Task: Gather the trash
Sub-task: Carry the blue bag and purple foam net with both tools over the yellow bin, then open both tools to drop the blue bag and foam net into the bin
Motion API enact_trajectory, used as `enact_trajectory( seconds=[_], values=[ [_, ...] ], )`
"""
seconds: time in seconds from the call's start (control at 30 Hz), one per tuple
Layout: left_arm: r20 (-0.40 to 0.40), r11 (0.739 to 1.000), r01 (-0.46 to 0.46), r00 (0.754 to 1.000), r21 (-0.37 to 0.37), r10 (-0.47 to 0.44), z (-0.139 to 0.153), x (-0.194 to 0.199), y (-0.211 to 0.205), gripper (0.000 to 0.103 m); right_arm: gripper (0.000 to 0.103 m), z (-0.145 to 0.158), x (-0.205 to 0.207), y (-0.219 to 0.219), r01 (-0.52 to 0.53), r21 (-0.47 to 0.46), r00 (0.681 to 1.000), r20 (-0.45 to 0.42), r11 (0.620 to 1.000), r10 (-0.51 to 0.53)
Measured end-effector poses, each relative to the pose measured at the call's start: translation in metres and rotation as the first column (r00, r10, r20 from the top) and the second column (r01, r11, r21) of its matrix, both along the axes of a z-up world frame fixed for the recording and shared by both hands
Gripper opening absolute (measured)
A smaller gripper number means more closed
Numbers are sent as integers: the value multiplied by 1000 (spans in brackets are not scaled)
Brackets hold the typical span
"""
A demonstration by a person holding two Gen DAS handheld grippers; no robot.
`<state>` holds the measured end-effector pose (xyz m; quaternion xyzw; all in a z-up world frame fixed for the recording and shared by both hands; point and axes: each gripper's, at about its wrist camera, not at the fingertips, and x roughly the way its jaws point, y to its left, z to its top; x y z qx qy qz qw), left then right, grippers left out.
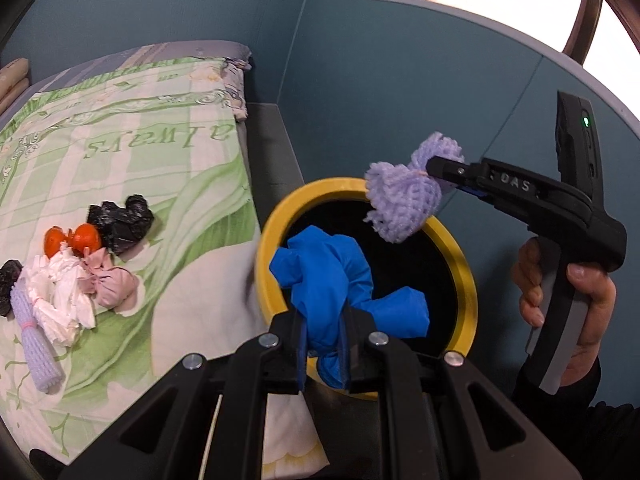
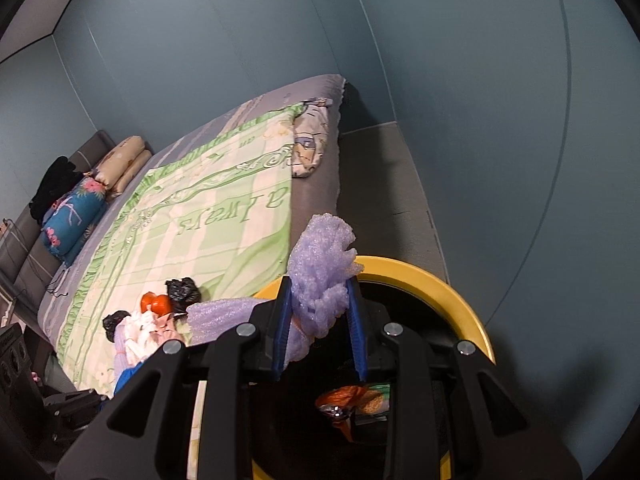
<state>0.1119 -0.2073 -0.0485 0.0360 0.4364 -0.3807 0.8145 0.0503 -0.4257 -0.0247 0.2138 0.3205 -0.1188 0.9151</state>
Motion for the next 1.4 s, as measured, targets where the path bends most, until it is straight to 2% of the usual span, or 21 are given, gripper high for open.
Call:
enact_trajectory(
  seconds=[0.2,0.47,0.8,0.9,1.03,1.23,1.4],
  values=[
    [-16,1000,27,1000,9,-27,-7,-5,-14,11,25,-5,-1,-6,37,-35,999,-18,999,-38],
    [-45,998,48,998,37,-46,-19,-8,-27,11,27,-17,4,-9,19,-9,998,-51,1000,-20],
    [-71,997,74,995,34,-72,-27,-11,-38,12,29,-21,5,-14,18,8,998,-64,1000,-17],
    [-72,997,77,995,32,-75,-29,-10,-38,18,33,-22,4,-15,17,15,998,-62,1000,-16],
    [-73,997,71,995,23,-69,-28,-11,-36,34,42,-22,4,-16,15,34,998,-58,999,-13],
    [-56,998,63,996,2,-62,-21,-15,-31,50,50,-19,1,-21,28,50,999,-45,998,-26],
    [-48,999,29,998,-13,-30,-15,-10,-21,57,51,-16,-1,-24,27,66,999,-29,997,-25]
  ],
)
